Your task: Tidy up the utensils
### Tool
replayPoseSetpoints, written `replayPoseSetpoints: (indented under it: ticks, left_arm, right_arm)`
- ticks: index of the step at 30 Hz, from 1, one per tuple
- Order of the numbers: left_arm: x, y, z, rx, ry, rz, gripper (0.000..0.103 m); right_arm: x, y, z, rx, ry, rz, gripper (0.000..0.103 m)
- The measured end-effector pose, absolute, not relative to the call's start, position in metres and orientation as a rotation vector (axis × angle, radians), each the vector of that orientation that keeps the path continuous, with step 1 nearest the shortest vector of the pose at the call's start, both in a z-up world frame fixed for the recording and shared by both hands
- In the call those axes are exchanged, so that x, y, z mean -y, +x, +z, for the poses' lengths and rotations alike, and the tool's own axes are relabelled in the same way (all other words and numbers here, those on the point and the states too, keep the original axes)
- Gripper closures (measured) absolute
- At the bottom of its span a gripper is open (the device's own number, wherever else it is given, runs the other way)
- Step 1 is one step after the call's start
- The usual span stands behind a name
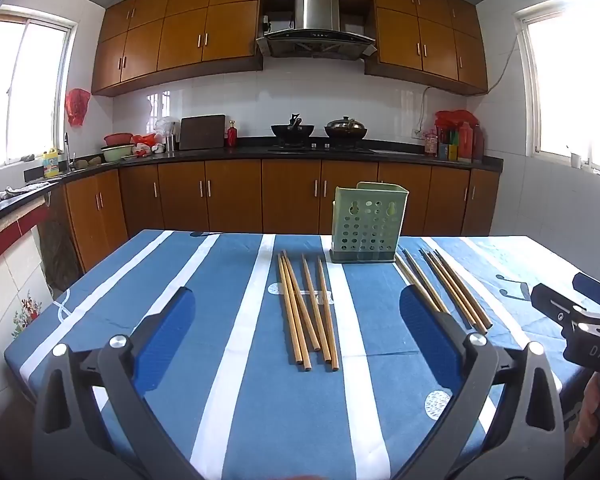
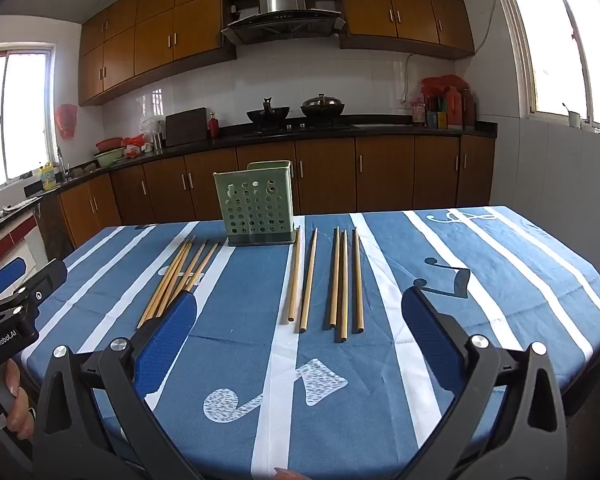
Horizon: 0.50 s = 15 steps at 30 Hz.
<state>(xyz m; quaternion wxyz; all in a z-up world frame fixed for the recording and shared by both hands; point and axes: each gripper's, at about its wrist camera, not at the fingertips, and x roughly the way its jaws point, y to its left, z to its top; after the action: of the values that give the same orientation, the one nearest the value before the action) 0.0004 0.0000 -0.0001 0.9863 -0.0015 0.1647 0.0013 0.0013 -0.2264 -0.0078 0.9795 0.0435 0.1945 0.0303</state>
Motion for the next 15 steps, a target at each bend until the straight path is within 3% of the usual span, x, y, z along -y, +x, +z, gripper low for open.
replayPoseSetpoints:
  ticks: [15]
  left_arm:
    - [0.0000, 0.0003, -0.0001, -0.331, -0.006, -0.001, 0.004]
  right_arm:
    - [0.2258, 0.0019, -0.0090, -0.393, 0.089, 0.062, 0.002]
